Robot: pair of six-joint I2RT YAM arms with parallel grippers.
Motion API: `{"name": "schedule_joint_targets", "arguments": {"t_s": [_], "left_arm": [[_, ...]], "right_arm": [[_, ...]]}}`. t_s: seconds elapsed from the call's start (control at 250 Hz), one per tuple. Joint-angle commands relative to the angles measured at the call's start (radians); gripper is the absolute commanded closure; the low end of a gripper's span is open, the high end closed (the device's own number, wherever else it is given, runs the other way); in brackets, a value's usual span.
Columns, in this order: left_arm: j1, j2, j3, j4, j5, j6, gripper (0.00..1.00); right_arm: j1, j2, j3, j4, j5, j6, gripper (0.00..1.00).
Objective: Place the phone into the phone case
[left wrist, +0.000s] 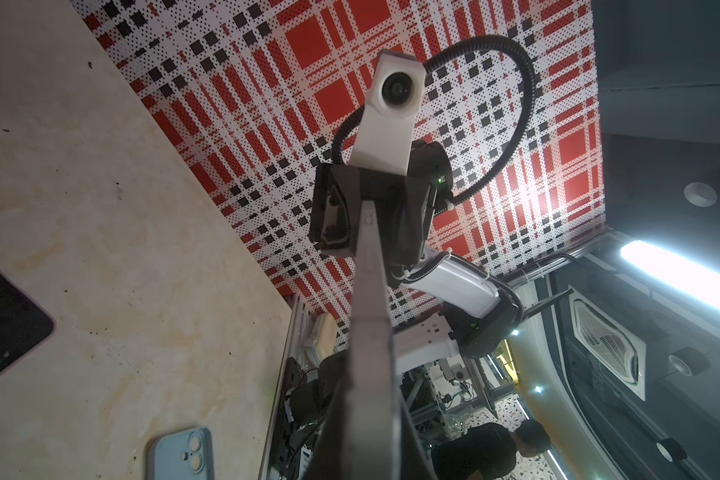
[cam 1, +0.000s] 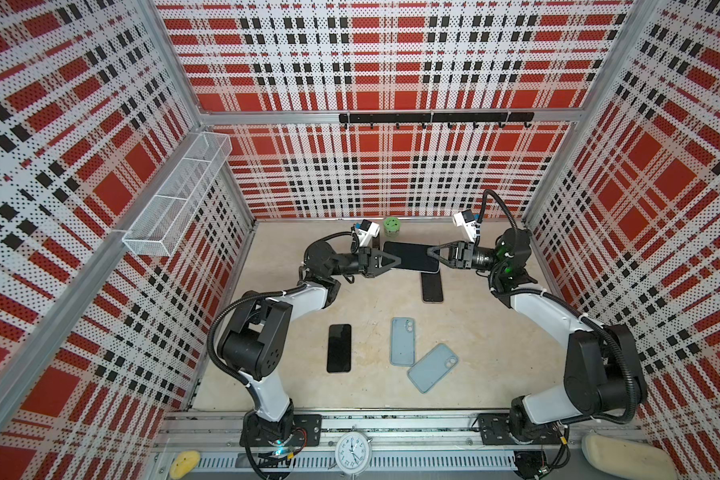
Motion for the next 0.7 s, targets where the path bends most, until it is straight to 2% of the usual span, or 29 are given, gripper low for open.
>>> {"name": "schedule_joint_targets", "arguments": {"t_s": [0.0,0.224,0.484,0.544,0.62,0.696], "left_arm": [[-0.003,0.006,0.034,0.067,0.027,-0.053,1.0],[-0.002,0.014,0.038,0.063,0.03,-0.053,1.0],[0.004,0.011,0.038,0.065,0.023,-0.056,1.0],[0.009,0.007,0.037,0.066,0.018,-0.055,0.96],[0.019,-0.004,0.031,0.064,0.003,-0.046,0.86],[0.031,-0.026,0.022,0.029,-0.011,-0.013,0.8]], "right_arm": [[0.012,0.028,0.04,0.043,-0.017,-0.003,0.67],[0.042,0.048,0.056,0.039,-0.026,-0.004,0.75],[0.046,0.048,0.056,0.036,-0.028,-0.008,0.9],[0.047,0.046,0.053,0.035,-0.026,-0.009,0.94],[0.047,0.037,0.051,0.033,-0.021,-0.011,1.0],[0.046,0.03,0.048,0.02,-0.01,-0.022,1.0]]}}
